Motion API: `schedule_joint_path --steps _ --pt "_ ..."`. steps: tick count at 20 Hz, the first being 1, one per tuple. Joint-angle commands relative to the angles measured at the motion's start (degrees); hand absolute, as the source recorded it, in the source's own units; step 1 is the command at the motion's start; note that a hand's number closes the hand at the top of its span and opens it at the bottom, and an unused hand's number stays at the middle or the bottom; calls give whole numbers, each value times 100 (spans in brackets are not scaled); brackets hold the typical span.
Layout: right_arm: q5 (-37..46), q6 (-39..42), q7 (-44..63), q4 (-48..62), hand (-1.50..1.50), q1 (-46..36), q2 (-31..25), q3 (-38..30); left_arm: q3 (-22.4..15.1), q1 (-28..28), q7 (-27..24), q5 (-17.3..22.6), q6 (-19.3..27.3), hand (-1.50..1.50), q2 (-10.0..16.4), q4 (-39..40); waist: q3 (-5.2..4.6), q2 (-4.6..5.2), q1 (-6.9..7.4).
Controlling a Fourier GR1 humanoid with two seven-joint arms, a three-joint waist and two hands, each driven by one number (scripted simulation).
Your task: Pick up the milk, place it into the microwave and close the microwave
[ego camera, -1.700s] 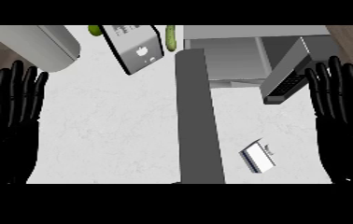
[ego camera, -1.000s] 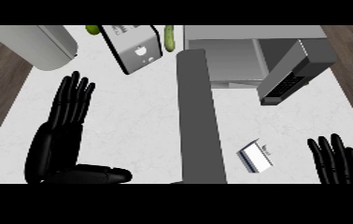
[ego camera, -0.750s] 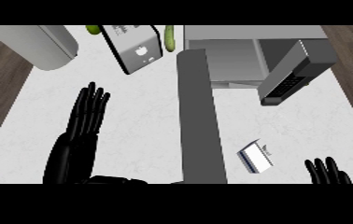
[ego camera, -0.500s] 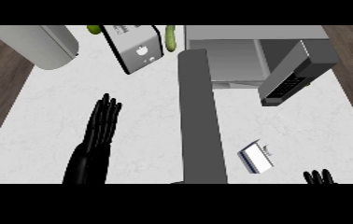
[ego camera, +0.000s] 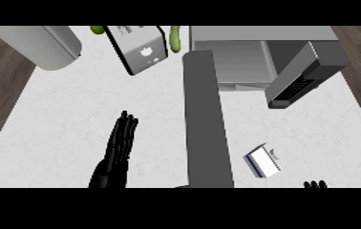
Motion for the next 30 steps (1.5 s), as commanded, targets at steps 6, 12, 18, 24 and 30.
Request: schedule_joint_path --steps 6,12,18,24,30 --pt "123 -451 -393 1681 -150 -1133 176 -260 -334 221 -433 120 30 -150 6 298 0 7 26" --pt "94 -670 -683 2588 -150 -1928 74 -764 -90 542 -389 539 -261 -150 473 -177 0 6 41" --pt "183 -983 -925 3827 -150 -2851 67 -1108 126 486 86 766 -326 -150 553 -630 2 8 49" --pt "146 -1274 -1283 4838 -150 -3684 -50 -1491 443 978 -726 1176 -916 -150 905 -212 1 8 61" --pt "-50 -1267 -1832 5976 150 -4314 -210 -1838 857 1038 -753 1393 -1086 -150 1068 -327 2 10 61"
